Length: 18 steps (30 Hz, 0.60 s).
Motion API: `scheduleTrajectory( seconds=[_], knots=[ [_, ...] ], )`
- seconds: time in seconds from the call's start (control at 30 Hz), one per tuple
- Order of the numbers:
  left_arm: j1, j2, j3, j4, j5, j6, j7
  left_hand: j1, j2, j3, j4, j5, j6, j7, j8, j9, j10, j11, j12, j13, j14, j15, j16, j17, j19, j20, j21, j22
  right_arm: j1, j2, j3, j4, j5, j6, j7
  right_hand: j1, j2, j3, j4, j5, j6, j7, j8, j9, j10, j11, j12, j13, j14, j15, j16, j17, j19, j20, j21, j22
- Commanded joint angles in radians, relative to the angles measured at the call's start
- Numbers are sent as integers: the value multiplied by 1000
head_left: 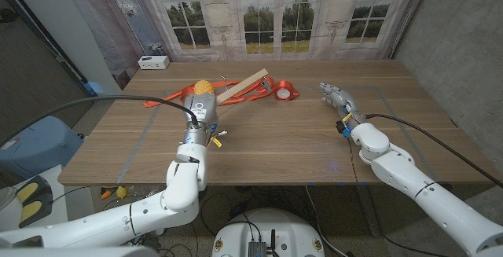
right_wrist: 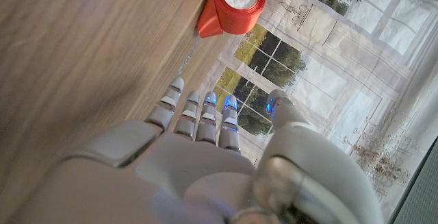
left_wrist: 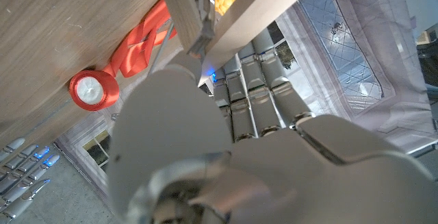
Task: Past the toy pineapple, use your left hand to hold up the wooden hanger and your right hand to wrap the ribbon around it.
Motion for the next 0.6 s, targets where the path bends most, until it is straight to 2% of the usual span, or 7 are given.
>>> scheduleTrajectory(
  seconds=[0.03, 0.3, 0.6],
  knots=[
    [128, -71, -123, 32, 219, 3, -43, -4, 12, -3, 5, 57, 142, -146, 72, 263, 178, -184, 7, 17, 170, -282, 1, 14, -7, -75, 15, 1, 107, -39, -80, -50, -113, -201, -5, 17, -1, 6, -8, 8, 6, -7, 4, 4, 3, -12, -1, 1, 3, -7, -2, -1, 6, -3, -1, 3],
    [213, -115, -219, 36, 295, -32, -20, -3, 11, -7, 6, 63, 137, -148, 82, 279, 175, -184, 11, 33, 172, -283, 1, 27, -11, -78, 26, 0, 185, -40, -147, -59, -191, -319, 14, 26, -1, 8, -13, 10, 10, -10, 5, 4, 1, -19, -3, 1, 2, -14, -4, -3, 4, 1, -3, 3],
    [295, -173, -311, 34, 319, -78, 71, -2, 11, -9, 6, 67, 138, -148, 91, 293, 175, -184, 15, 47, 174, -283, 0, 40, -14, -80, 38, -1, 275, -25, -231, -53, -284, -431, 47, 43, -1, 12, -19, 13, 9, -15, 3, 4, -4, -35, -6, 1, -8, -32, -11, -6, 2, 1, -5, 3]
  ],
)
